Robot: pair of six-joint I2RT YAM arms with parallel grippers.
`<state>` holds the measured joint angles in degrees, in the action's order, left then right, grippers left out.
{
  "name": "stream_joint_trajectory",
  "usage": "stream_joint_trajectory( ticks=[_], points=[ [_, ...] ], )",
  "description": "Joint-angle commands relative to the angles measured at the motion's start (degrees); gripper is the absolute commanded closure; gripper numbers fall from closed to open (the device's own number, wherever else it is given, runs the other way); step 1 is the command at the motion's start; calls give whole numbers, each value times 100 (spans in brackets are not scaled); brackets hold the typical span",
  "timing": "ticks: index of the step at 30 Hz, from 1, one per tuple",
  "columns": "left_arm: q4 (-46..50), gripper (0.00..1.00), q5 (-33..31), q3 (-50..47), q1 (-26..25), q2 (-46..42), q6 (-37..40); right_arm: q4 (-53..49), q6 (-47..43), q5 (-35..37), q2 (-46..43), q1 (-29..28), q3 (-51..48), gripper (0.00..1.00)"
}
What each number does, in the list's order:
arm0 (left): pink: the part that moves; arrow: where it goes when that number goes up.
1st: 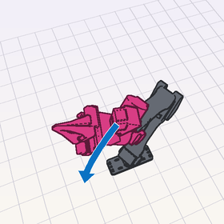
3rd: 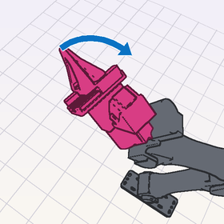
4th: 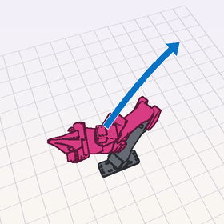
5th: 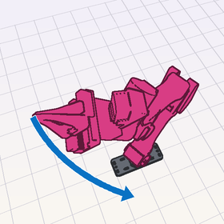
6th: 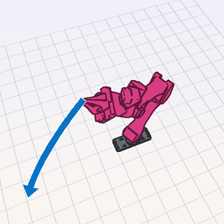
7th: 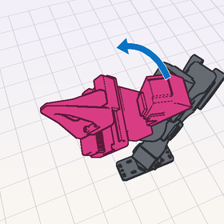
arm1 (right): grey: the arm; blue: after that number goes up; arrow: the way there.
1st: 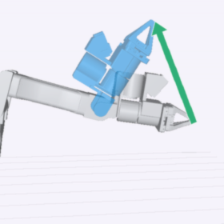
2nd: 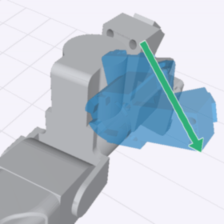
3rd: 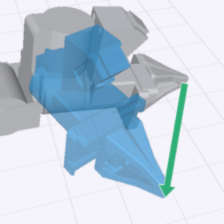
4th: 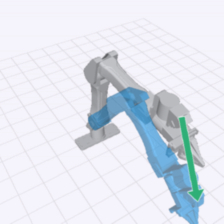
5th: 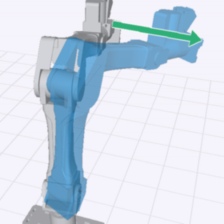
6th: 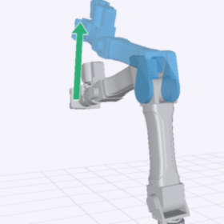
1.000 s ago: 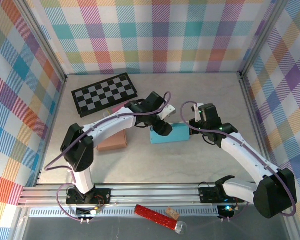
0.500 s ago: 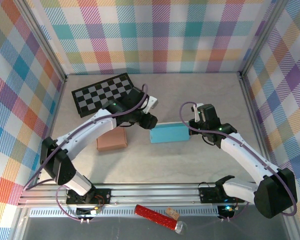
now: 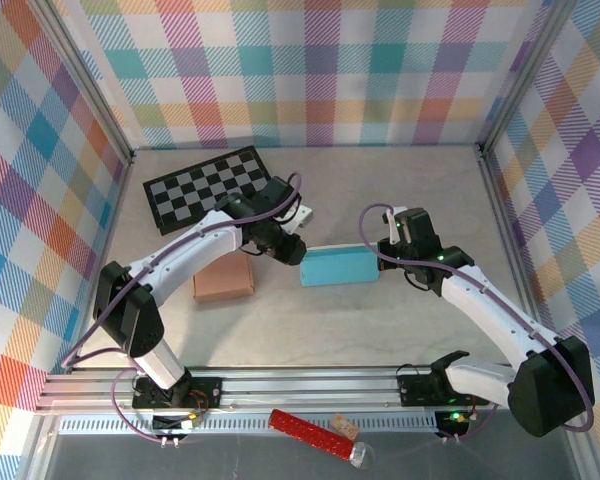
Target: Fold the paper box
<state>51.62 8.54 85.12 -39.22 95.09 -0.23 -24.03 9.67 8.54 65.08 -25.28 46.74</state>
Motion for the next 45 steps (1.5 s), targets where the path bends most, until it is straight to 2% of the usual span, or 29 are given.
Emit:
stream_joint_trajectory(
  ticks=[1, 14, 45],
  points=[
    [148, 67, 95, 251, 37, 88, 103, -436, 7, -96, 95, -47, 71, 100],
    [85, 76, 265, 295, 38, 247, 120, -449, 35, -115, 119, -47, 87, 100],
    [-21, 91, 151, 391, 26, 401, -65, -452, 66, -115, 119, -47, 80, 100]
  ],
)
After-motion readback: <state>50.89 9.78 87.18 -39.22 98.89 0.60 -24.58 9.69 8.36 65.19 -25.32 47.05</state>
